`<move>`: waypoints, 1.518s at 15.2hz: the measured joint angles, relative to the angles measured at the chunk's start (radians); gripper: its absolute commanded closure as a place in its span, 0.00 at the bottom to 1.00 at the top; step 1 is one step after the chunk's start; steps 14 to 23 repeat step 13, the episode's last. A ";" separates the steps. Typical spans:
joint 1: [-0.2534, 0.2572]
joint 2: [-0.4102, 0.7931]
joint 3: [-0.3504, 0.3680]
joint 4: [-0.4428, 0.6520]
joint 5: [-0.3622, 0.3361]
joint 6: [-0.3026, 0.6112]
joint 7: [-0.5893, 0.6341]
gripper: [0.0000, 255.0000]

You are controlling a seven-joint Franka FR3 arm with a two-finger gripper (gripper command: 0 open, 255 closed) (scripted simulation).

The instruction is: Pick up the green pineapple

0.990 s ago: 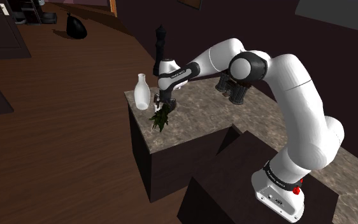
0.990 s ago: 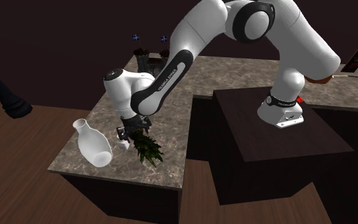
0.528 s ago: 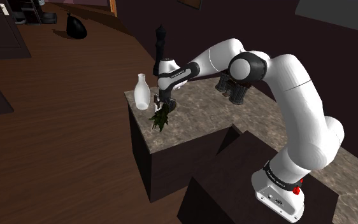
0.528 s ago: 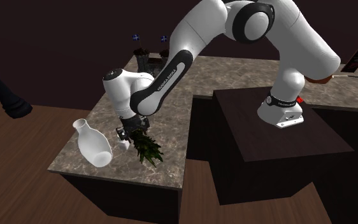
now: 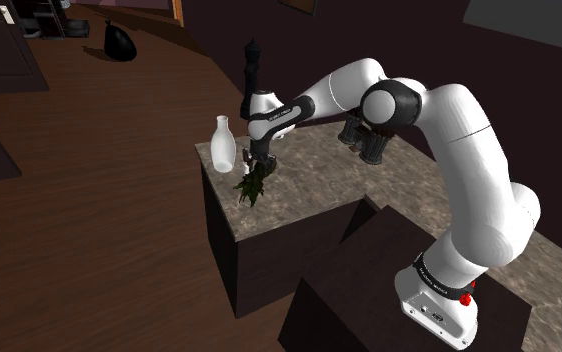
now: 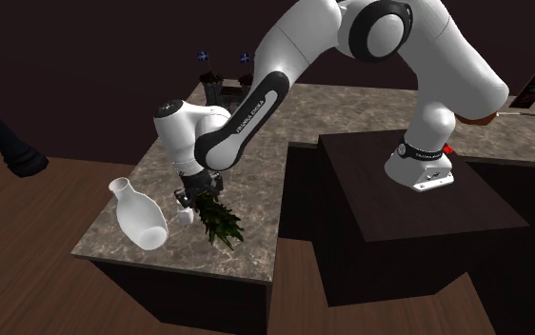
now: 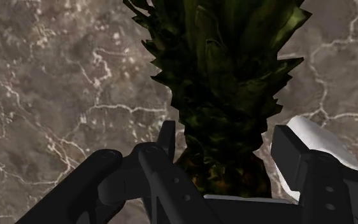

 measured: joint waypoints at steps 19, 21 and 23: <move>-0.009 -0.112 0.012 -0.032 0.012 -0.086 -0.003 1.00; -0.009 -0.112 0.012 -0.032 0.012 -0.086 -0.003 1.00; -0.009 -0.112 0.012 -0.032 0.012 -0.086 -0.003 1.00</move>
